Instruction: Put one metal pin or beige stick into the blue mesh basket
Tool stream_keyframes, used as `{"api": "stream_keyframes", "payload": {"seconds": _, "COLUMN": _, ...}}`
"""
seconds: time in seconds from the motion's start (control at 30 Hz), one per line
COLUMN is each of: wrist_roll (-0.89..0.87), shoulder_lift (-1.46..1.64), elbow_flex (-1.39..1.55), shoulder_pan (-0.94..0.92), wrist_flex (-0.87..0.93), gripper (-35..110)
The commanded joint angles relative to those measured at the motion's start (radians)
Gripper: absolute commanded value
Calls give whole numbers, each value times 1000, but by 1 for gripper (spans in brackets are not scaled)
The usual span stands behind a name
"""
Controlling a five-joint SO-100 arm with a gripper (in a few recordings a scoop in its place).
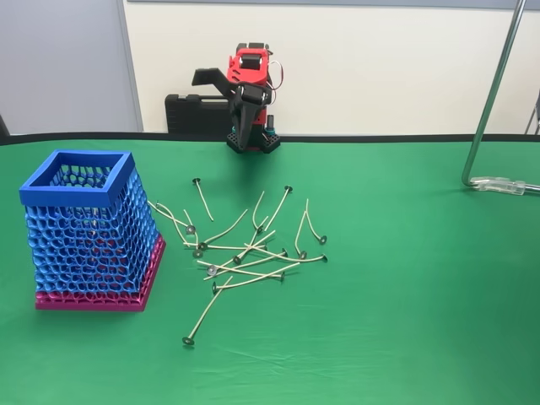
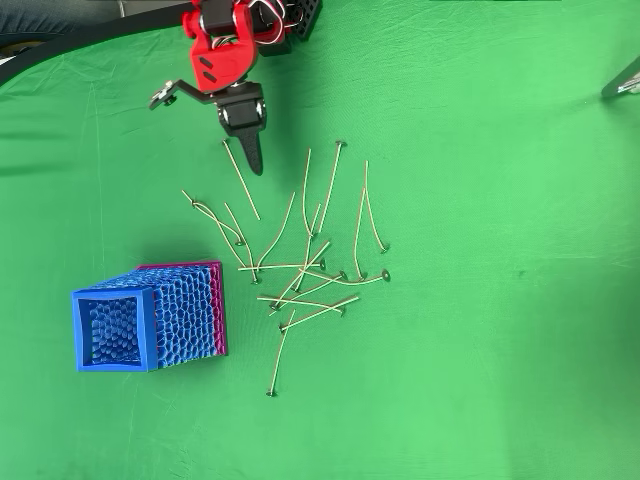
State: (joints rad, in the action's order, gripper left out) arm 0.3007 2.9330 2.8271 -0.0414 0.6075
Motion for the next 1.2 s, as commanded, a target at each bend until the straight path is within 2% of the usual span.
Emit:
{"api": "stream_keyframes", "payload": {"seconds": 0.0, "wrist_roll": -12, "shoulder_lift": 77, "elbow_flex": 81, "shoulder_pan": 14, "wrist_flex": -18, "gripper": 1}}
{"api": "stream_keyframes", "payload": {"seconds": 0.23, "wrist_roll": -52, "shoulder_lift": 244, "elbow_flex": 245, "shoulder_pan": 43, "wrist_flex": 3, "gripper": 1}}
{"api": "stream_keyframes", "payload": {"seconds": 0.5, "wrist_roll": -95, "shoulder_lift": 391, "elbow_flex": 256, "shoulder_pan": 69, "wrist_flex": 219, "gripper": 1}}
{"api": "stream_keyframes", "payload": {"seconds": 1.17, "wrist_roll": -94, "shoulder_lift": 391, "elbow_flex": 256, "shoulder_pan": 66, "wrist_flex": 258, "gripper": 1}}
